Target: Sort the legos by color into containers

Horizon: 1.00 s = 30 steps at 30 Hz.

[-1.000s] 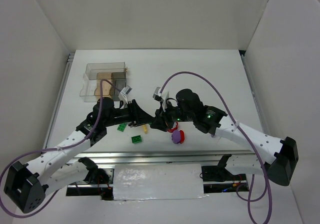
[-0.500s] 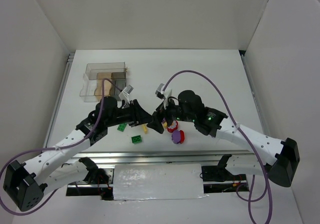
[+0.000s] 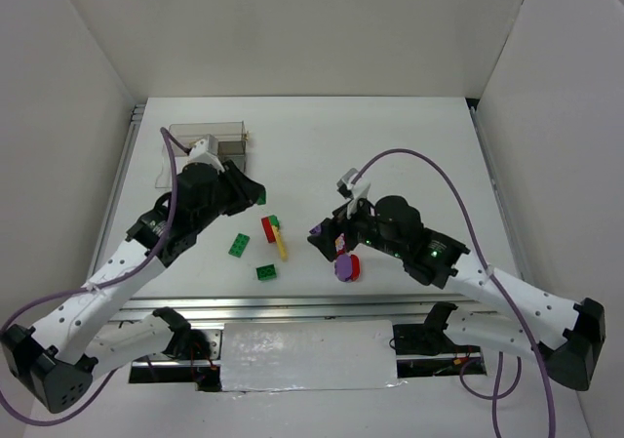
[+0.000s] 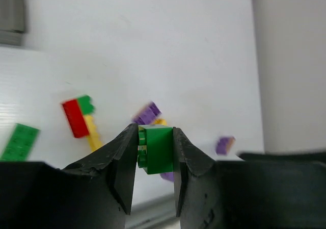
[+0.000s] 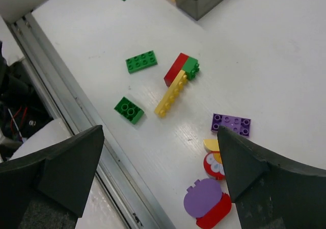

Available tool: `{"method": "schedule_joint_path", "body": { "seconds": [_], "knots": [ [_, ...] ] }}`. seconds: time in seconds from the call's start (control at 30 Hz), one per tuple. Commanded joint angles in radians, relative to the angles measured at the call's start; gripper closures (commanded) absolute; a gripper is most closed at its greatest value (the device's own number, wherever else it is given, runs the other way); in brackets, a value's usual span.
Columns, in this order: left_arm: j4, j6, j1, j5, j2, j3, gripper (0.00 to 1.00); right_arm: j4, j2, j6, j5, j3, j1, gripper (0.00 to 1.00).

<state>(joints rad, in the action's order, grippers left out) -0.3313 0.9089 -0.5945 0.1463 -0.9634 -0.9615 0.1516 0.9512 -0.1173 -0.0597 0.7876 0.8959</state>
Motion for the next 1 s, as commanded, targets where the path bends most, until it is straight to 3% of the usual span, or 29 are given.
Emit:
{"method": "schedule_joint_path", "body": {
  "seconds": [0.0, 0.2, 0.3, 0.53, 0.8, 0.97],
  "knots": [
    [-0.054, -0.056, 0.071, 0.145, -0.04, -0.051, 1.0, -0.008, -0.109, -0.057, 0.136, -0.036, -0.005, 0.0],
    [-0.034, -0.099, 0.238, 0.079, -0.136, -0.083, 1.0, 0.074, -0.25, -0.227, 0.38, -0.086, -0.005, 0.0],
    [-0.025, -0.11, 0.286, 0.09, -0.181, -0.095, 1.0, 0.144, -0.316, -0.35, 0.423, -0.105, -0.009, 0.0],
    [0.032, -0.099, 0.377, 0.032, -0.276, -0.083, 1.0, 0.232, -0.374, -0.416, 0.414, -0.113, -0.011, 0.0],
    [0.109, -0.081, 0.401, 0.018, -0.478, -0.178, 1.0, 0.198, -0.351, -0.441, 0.317, -0.143, -0.009, 0.0],
    [0.112, -0.087, 0.42, 0.048, -0.644, -0.272, 0.88, 0.186, -0.335, -0.447, 0.276, -0.156, -0.011, 0.0]
  ]
}}
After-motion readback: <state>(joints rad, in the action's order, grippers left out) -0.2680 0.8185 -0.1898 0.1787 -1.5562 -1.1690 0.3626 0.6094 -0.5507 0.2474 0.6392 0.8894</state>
